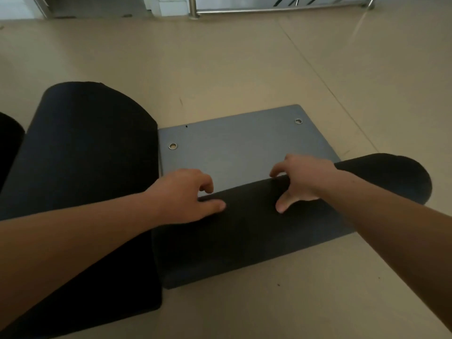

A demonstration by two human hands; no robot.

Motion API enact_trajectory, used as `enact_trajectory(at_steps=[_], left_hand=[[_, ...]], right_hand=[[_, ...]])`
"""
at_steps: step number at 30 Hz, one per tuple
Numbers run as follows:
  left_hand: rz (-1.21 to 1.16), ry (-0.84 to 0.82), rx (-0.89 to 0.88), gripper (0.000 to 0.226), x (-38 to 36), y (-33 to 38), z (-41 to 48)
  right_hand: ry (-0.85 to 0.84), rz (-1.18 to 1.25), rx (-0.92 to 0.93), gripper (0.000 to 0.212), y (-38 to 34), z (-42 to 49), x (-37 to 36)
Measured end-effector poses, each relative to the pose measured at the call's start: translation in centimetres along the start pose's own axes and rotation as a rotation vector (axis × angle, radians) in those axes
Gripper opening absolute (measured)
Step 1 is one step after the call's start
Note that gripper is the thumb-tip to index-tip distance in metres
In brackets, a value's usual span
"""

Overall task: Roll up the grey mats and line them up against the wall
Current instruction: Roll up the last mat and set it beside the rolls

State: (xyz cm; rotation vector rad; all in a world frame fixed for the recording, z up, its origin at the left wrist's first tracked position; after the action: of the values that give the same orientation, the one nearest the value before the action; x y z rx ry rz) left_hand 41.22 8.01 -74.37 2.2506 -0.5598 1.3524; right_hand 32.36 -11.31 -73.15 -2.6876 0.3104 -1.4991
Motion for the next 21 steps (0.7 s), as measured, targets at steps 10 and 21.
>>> enact_trajectory(at_steps=[10, 21], left_hand=[[0.319, -0.030, 0.084, 0.147, -7.0, 0.3, -2.5], [0.250, -0.025, 0.067, 0.143, -3.8, -0.4, 1.6]], right_hand=[[0.163, -0.079, 0.010, 0.076, -0.9, 2.5, 1.0], [0.260, -0.362, 0.178, 0.148, -3.1, 2.2, -3.7]])
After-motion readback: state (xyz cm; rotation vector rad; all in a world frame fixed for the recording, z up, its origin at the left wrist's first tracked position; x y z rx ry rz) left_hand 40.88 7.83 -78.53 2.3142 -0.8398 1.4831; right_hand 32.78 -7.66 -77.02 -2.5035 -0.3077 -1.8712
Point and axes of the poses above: each hand's wrist, its own z-axis towards the middle knuckle, its own x-axis out of the back of the hand, y = z × x, the point moved 10 cm from there along z, towards the middle knuckle, and after that the axes turned 15 degrees about x, right-handed, at the moved point
